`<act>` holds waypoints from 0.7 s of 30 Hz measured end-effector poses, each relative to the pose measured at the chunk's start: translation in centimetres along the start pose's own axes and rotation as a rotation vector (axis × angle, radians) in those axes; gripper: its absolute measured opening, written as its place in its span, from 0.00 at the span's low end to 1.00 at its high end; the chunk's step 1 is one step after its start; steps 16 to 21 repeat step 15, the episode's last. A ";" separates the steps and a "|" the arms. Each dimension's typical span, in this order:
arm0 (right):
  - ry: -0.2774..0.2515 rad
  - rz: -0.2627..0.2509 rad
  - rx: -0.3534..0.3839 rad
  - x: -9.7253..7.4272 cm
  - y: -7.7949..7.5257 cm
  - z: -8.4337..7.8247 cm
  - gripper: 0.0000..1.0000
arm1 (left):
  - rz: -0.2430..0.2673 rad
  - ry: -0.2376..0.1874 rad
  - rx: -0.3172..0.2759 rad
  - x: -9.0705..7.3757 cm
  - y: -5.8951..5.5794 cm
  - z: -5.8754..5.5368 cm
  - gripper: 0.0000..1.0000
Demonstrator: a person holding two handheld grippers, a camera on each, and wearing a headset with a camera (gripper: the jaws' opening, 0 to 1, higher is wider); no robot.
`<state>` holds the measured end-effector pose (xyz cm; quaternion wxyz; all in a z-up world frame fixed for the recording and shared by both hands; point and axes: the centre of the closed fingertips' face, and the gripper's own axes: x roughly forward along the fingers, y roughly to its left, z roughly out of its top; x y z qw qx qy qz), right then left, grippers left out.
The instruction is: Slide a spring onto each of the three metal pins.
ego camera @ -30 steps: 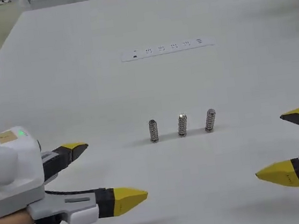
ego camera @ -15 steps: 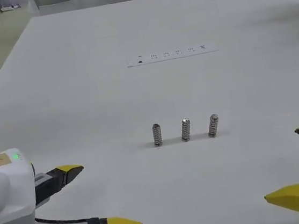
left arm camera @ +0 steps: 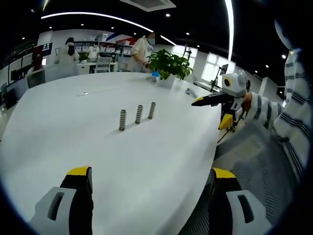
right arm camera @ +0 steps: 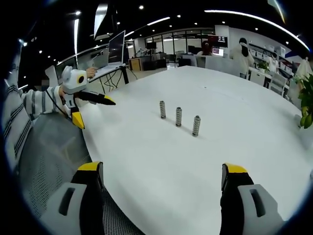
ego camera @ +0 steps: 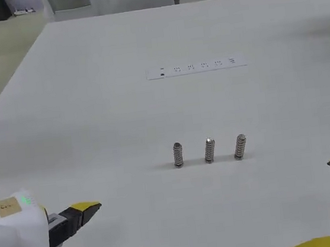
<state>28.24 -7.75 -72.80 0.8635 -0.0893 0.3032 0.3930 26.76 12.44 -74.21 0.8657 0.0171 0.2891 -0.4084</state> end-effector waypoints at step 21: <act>0.004 -0.013 0.011 0.6 -0.1 0.1 0.99 | 0.001 0.003 -0.002 0.6 -0.3 0.2 0.98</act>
